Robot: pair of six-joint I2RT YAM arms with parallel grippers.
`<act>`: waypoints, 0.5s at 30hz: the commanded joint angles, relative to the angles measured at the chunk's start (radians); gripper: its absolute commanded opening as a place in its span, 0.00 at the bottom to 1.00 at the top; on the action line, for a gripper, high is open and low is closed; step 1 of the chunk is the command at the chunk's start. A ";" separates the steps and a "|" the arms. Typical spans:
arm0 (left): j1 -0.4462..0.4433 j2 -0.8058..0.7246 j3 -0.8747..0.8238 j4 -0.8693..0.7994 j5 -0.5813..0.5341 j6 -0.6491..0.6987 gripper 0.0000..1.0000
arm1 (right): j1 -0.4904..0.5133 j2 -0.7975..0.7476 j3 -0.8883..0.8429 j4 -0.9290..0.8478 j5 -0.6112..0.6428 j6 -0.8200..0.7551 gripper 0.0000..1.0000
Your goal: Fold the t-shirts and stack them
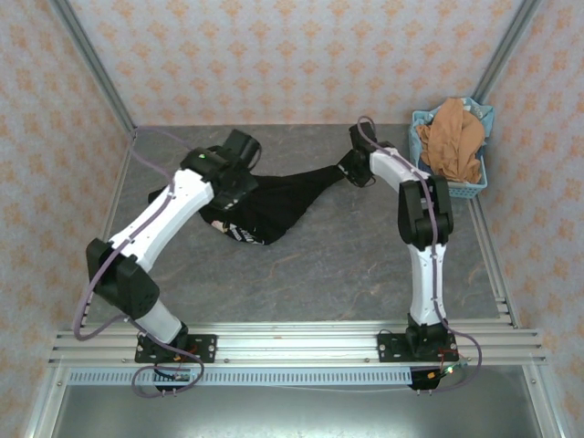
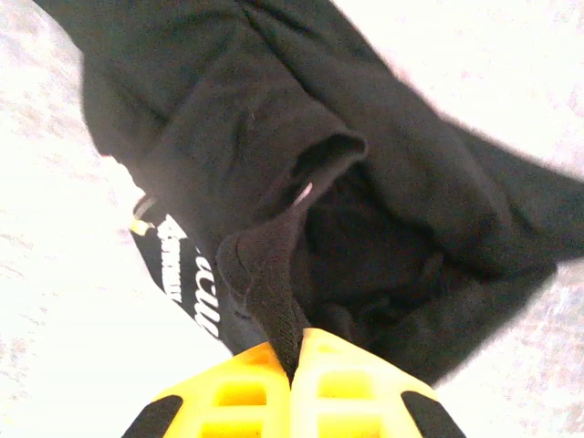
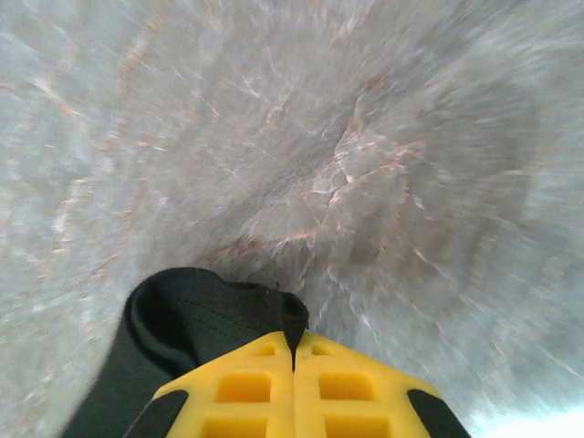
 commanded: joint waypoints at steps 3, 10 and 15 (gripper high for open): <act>0.104 -0.079 0.081 -0.021 -0.048 0.165 0.00 | -0.028 -0.273 0.006 -0.093 0.158 -0.004 0.00; 0.206 0.007 0.355 0.013 0.032 0.296 0.00 | -0.063 -0.346 0.192 -0.231 0.131 -0.060 0.00; 0.242 0.100 0.612 -0.012 0.062 0.334 0.00 | -0.075 -0.305 0.441 -0.362 0.160 -0.097 0.00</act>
